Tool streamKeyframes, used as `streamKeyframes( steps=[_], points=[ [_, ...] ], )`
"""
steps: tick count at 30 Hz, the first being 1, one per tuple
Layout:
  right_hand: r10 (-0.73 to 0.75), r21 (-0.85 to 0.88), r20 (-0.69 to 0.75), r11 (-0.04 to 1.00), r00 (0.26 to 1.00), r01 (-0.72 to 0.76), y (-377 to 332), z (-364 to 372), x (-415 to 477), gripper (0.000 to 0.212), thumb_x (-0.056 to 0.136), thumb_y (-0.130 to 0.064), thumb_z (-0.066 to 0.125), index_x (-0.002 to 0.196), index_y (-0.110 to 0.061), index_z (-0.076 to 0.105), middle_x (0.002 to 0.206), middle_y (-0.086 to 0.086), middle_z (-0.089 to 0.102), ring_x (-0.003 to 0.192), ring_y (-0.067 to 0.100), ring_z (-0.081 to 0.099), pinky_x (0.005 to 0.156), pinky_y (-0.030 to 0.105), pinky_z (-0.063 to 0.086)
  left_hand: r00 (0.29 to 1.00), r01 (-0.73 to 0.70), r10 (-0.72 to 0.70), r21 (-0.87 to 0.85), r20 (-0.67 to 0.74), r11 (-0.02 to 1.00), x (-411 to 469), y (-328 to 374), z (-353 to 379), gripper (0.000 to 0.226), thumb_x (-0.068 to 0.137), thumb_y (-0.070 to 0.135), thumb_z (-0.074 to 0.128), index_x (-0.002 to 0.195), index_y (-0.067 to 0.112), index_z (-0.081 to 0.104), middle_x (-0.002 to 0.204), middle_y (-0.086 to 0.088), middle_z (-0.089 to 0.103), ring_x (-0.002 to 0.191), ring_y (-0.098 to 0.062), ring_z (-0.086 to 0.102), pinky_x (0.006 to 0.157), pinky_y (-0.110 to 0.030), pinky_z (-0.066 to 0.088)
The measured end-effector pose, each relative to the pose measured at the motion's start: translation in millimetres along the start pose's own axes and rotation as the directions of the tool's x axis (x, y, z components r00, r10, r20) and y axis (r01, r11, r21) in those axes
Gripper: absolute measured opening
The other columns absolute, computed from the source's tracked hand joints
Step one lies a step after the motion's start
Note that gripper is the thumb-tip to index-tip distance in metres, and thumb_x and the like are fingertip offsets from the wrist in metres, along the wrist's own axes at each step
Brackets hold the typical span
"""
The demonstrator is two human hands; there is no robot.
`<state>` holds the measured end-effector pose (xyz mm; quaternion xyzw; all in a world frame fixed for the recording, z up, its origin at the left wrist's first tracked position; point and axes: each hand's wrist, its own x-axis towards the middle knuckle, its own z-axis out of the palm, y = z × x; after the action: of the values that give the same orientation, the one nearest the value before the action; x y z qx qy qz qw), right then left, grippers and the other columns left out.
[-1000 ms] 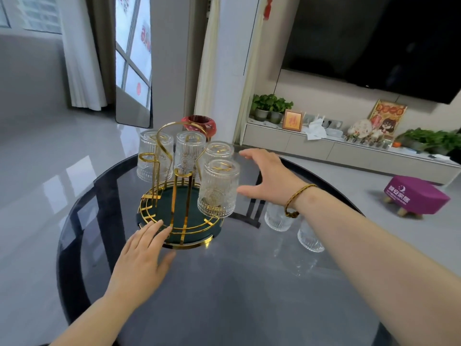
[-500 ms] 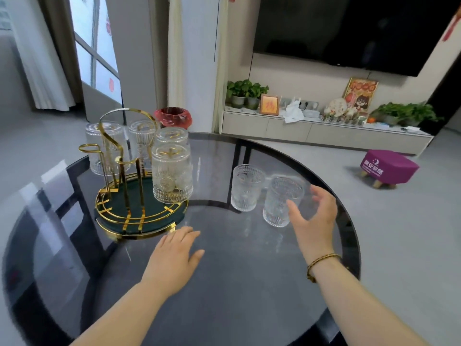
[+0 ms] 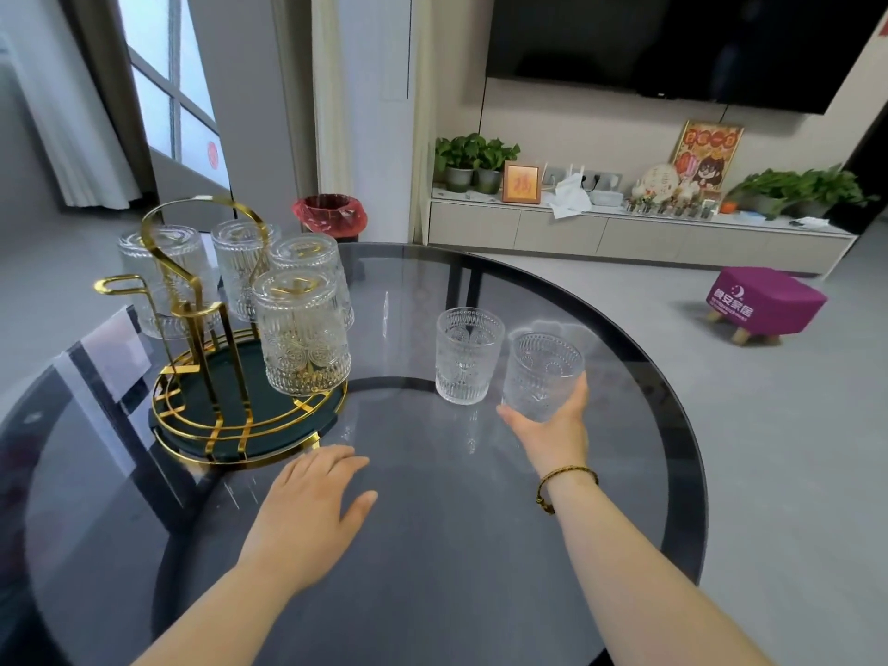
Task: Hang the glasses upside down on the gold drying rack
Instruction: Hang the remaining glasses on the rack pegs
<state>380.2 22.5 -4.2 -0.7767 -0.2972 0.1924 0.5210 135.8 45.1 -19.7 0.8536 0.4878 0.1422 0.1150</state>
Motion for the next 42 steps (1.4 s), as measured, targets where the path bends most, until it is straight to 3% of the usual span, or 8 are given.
streamKeyframes(
  steps=[9, 17, 21, 25, 29, 34, 38, 42],
  points=[
    [0.021, -0.007, -0.080, 1.000, 0.997, -0.022, 0, 6, 5, 0.087, 0.062, -0.037, 0.073, 0.130, -0.026, 0.021, 0.126, 0.012, 0.048, 0.121, 0.033, 0.036, 0.096, 0.047, 0.042, 1.000, 0.027, -0.027, -0.015, 0.005, 1.000, 1, 0, -1, 0.044, 0.090, 0.043, 0.041, 0.131, 0.030, 0.034, 0.143, 0.008, 0.034, 0.136, -0.011, 0.024, 0.114, -0.031, 0.016],
    [-0.287, -0.183, -0.099, 0.947, 0.953, 0.266, -10, -18, -15, 0.083, 0.059, -0.027, 0.077, 0.128, -0.017, 0.030, 0.132, 0.006, 0.044, 0.118, 0.026, 0.045, 0.100, 0.044, 0.039, 1.000, 0.025, -0.025, -0.033, 0.008, 0.999, 1, 2, -3, 0.043, 0.090, 0.041, 0.042, 0.130, 0.028, 0.037, 0.142, 0.006, 0.037, 0.134, -0.011, 0.027, 0.113, -0.031, 0.018],
    [-0.404, -0.227, -0.007, 0.892, 0.915, 0.392, -31, -37, -23, 0.084, 0.059, -0.027, 0.077, 0.128, -0.020, 0.030, 0.130, 0.004, 0.042, 0.118, 0.020, 0.043, 0.098, 0.033, 0.037, 0.999, 0.027, -0.026, -0.074, 0.019, 0.997, 0, 3, -7, 0.042, 0.090, 0.038, 0.043, 0.130, 0.026, 0.039, 0.142, 0.005, 0.038, 0.133, -0.012, 0.028, 0.113, -0.031, 0.019],
    [-0.549, -0.268, 0.121, 0.784, 0.827, 0.560, -66, -52, -35, 0.083, 0.060, -0.023, 0.077, 0.129, -0.019, 0.031, 0.127, 0.005, 0.042, 0.116, 0.015, 0.037, 0.095, 0.021, 0.027, 0.997, 0.033, -0.046, -0.219, -0.055, 0.975, -8, -1, -17, 0.037, 0.088, 0.030, 0.050, 0.124, 0.022, 0.047, 0.133, 0.003, 0.049, 0.125, -0.014, 0.040, 0.109, -0.032, 0.029],
    [-0.644, -0.402, 0.308, 0.580, 0.701, 0.709, -115, -61, -48, 0.084, 0.061, -0.020, 0.076, 0.131, -0.017, 0.030, 0.126, 0.011, 0.042, 0.114, 0.024, 0.038, 0.091, 0.025, 0.028, 0.983, 0.022, -0.061, -0.218, -0.172, 0.976, -28, -29, -33, 0.034, 0.087, 0.026, 0.053, 0.120, 0.024, 0.051, 0.130, 0.005, 0.053, 0.123, -0.013, 0.043, 0.108, -0.032, 0.030],
    [-0.642, -0.534, 0.601, 0.119, 0.476, 0.837, -181, -46, -65, 0.082, 0.067, -0.020, 0.070, 0.134, -0.015, 0.024, 0.132, 0.017, 0.038, 0.119, 0.032, 0.033, 0.101, 0.039, 0.030, 0.954, 0.143, -0.167, -0.110, -0.250, 0.983, -43, -82, -57, 0.045, 0.086, 0.024, 0.054, 0.130, 0.021, 0.041, 0.141, -0.002, 0.043, 0.131, -0.018, 0.035, 0.113, -0.036, 0.022],
    [-0.614, -0.527, 0.725, -0.202, 0.313, 0.825, -227, -13, -77, 0.078, 0.070, -0.020, 0.065, 0.135, -0.018, 0.022, 0.135, 0.016, 0.034, 0.123, 0.031, 0.030, 0.103, 0.042, 0.028, 0.948, 0.249, -0.261, -0.084, -0.184, 0.965, -45, -113, -65, 0.057, 0.090, 0.031, 0.046, 0.139, 0.024, 0.019, 0.151, -0.002, 0.023, 0.139, -0.019, 0.020, 0.115, -0.037, 0.013],
    [-0.589, -0.505, 0.788, -0.449, 0.180, 0.737, -263, 19, -89, 0.078, 0.072, -0.019, 0.063, 0.135, -0.023, 0.017, 0.137, 0.013, 0.031, 0.122, 0.030, 0.030, 0.093, 0.044, 0.037, 0.950, 0.270, -0.283, -0.103, -0.132, 0.957, -39, -127, -65, 0.057, 0.093, 0.037, 0.037, 0.140, 0.029, 0.007, 0.155, 0.000, 0.010, 0.142, -0.019, 0.009, 0.116, -0.038, 0.006]
  ],
)
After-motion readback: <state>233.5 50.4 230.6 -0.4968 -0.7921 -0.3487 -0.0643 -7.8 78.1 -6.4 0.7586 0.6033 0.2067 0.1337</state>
